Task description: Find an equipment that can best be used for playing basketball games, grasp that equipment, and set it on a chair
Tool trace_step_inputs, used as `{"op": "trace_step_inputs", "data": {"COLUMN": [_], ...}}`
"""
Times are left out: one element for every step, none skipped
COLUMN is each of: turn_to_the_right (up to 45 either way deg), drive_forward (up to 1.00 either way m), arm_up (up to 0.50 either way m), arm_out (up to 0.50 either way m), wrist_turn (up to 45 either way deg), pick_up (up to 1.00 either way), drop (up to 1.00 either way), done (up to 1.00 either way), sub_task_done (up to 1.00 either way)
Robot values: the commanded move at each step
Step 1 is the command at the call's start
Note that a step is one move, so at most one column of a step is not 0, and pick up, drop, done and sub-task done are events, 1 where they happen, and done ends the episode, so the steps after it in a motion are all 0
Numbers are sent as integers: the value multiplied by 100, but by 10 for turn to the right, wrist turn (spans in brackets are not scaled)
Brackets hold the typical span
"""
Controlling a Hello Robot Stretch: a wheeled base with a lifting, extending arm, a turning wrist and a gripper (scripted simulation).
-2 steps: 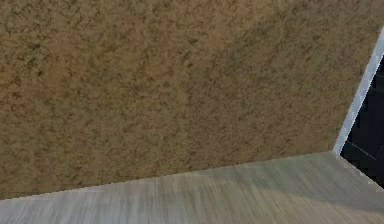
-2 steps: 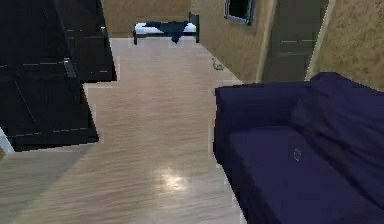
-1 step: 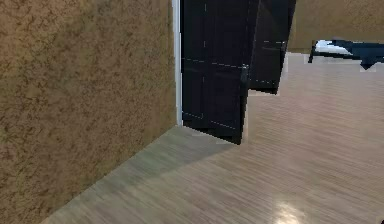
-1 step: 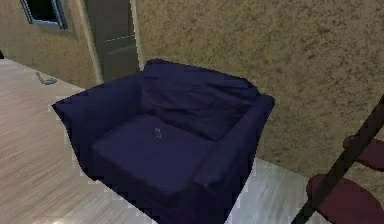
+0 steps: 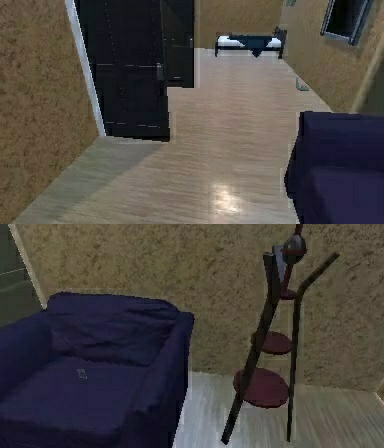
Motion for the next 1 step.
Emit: {"op": "trace_step_inputs", "data": {"turn_to_the_right": [0], "drive_forward": [100], "arm_up": [0], "arm_out": [0], "wrist_turn": [0], "pick_up": [0], "drop": [0], "done": [0], "sub_task_done": [0]}}
